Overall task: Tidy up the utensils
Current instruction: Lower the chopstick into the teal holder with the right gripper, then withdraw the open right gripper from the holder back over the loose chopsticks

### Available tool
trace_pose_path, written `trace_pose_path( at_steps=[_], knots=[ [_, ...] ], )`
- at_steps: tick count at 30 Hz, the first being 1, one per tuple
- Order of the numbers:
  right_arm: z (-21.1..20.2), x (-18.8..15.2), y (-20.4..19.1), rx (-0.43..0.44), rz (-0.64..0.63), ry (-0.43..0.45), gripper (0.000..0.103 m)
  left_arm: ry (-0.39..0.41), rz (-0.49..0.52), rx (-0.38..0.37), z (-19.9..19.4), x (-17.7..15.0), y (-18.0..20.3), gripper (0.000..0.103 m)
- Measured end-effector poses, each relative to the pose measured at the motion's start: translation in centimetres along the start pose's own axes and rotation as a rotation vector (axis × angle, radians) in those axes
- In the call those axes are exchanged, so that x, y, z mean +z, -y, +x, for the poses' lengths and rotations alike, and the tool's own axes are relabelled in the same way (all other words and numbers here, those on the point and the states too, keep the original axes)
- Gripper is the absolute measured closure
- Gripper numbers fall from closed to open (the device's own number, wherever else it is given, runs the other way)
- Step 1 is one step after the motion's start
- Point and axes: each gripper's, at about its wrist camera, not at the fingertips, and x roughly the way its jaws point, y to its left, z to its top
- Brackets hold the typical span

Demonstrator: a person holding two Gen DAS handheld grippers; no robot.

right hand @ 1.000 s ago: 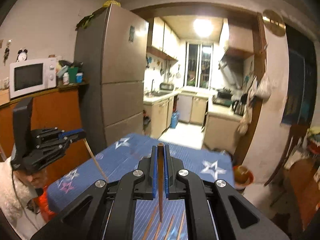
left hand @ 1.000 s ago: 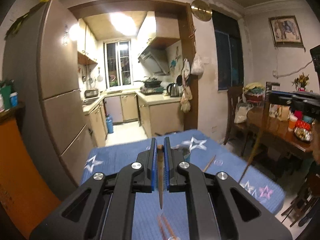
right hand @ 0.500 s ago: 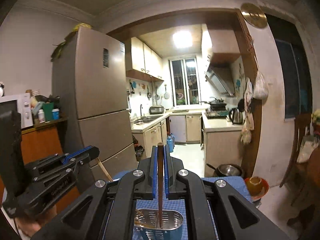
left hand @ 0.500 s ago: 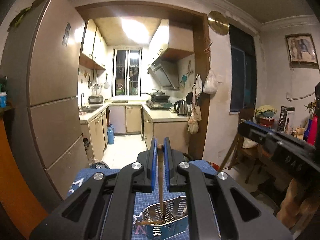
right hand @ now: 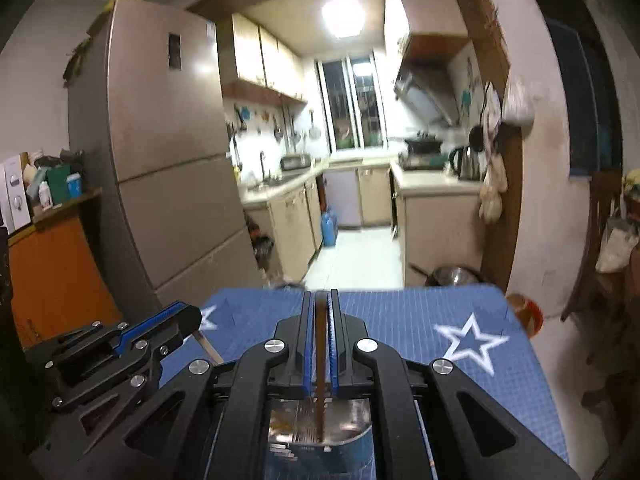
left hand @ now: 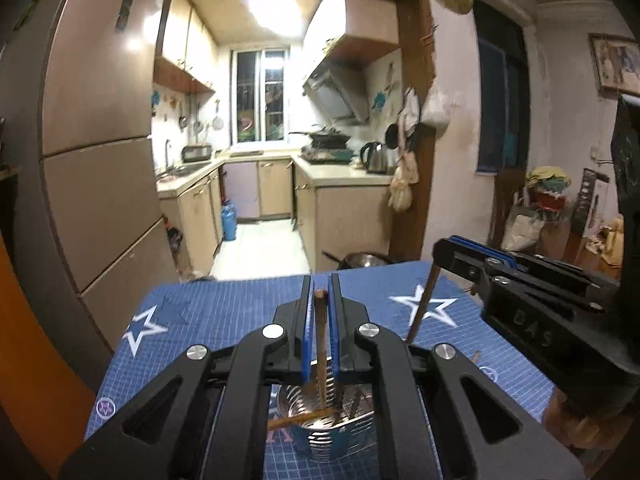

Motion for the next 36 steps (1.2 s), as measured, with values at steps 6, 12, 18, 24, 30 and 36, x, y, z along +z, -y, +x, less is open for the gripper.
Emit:
trace_pose_path(
  at_steps=[6, 12, 18, 24, 30, 36],
  knots=[
    [-3.5, 0.1, 0.8, -0.009, -0.012, 0.029, 0.095, 0.037, -0.033, 0.004, -2.3, 0.6, -1.7, 0.097],
    [-12.9, -0.8, 2.5, 0.018, -0.045, 0.031, 0.095, 0.218, -0.065, 0.032, -11.8, 2.2, -5.0, 0.097],
    [-25.0, -3.9, 3.8, 0.047, -0.074, 0.096, 0.074, 0.378, -0.054, 0.076, -23.1, 0.9, -7.9, 0.097],
    [-34.8, -8.4, 5.4, 0.003, -0.073, 0.170, 0.068, 0.419, 0.030, 0.152, -31.8, -3.1, -8.8, 0.060],
    [-37.7, -14.4, 5.9, -0.047, -0.104, 0.126, 0.068, 0.347, 0.126, 0.121, -34.4, -7.7, -8.5, 0.060],
    [-34.8, -19.3, 4.6, 0.076, -0.032, 0.001, 0.068, 0.229, 0.109, 0.120, -30.2, -11.8, -9.5, 0.061]
  ],
)
